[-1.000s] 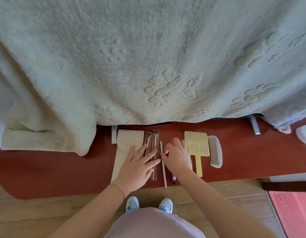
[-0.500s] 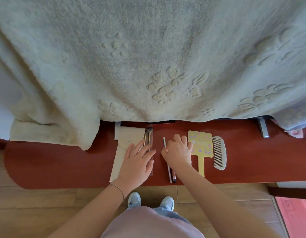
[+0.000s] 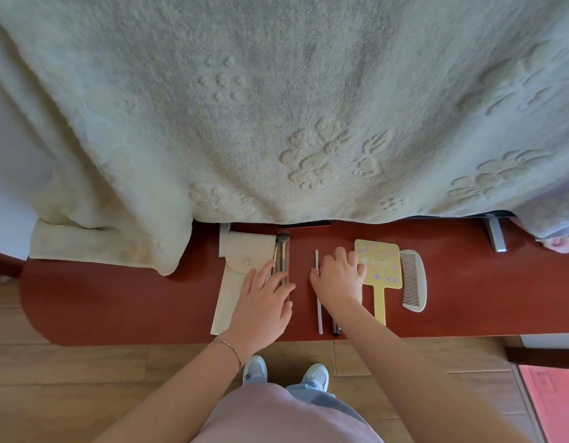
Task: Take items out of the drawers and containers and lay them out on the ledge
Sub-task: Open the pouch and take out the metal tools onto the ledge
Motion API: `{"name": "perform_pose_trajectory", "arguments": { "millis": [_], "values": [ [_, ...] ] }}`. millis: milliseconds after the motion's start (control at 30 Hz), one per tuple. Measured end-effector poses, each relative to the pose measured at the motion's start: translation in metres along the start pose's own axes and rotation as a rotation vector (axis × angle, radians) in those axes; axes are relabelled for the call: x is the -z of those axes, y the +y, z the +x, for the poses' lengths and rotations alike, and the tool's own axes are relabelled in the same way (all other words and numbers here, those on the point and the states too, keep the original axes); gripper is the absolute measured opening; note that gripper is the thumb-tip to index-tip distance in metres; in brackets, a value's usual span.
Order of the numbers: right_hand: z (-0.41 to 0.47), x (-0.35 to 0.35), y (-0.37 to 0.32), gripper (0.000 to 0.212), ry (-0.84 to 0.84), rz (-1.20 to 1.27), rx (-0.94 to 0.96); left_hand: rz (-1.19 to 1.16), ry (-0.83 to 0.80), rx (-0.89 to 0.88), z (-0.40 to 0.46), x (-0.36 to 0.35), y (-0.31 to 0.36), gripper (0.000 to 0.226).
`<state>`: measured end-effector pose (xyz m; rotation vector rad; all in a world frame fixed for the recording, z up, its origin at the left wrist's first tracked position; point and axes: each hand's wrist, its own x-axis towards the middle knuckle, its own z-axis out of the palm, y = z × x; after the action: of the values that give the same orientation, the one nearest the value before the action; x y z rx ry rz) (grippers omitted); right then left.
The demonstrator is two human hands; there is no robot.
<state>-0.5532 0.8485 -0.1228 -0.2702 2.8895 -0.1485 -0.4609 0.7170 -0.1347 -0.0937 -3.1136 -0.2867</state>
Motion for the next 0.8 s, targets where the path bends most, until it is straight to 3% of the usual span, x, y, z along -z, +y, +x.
{"name": "perform_pose_trajectory", "arguments": {
  "millis": [200, 367, 467, 567, 800],
  "values": [
    [0.002, 0.006, -0.001, 0.03, 0.032, 0.111, 0.002, -0.108, -0.003, 0.022, 0.001, 0.01, 0.007, 0.033],
    [-0.003, 0.031, -0.01, 0.019, 0.139, 0.561, 0.014, -0.733, -0.201, 0.296, 0.017, 0.038, 0.028, 0.041],
    [-0.01, 0.045, -0.02, 0.015, 0.053, 0.864, -0.02, -1.049, -0.196, 0.341, 0.024, 0.051, 0.037, 0.027],
    [-0.012, 0.059, -0.022, 0.018, -0.095, 1.097, -0.1, -1.061, -0.123, 0.362, 0.025, 0.051, 0.04, 0.023],
    [0.002, 0.058, -0.015, 0.026, -0.253, 1.43, -0.184, -1.025, -0.082, 0.41, 0.014, 0.047, 0.038, 0.02]
  ]
}}
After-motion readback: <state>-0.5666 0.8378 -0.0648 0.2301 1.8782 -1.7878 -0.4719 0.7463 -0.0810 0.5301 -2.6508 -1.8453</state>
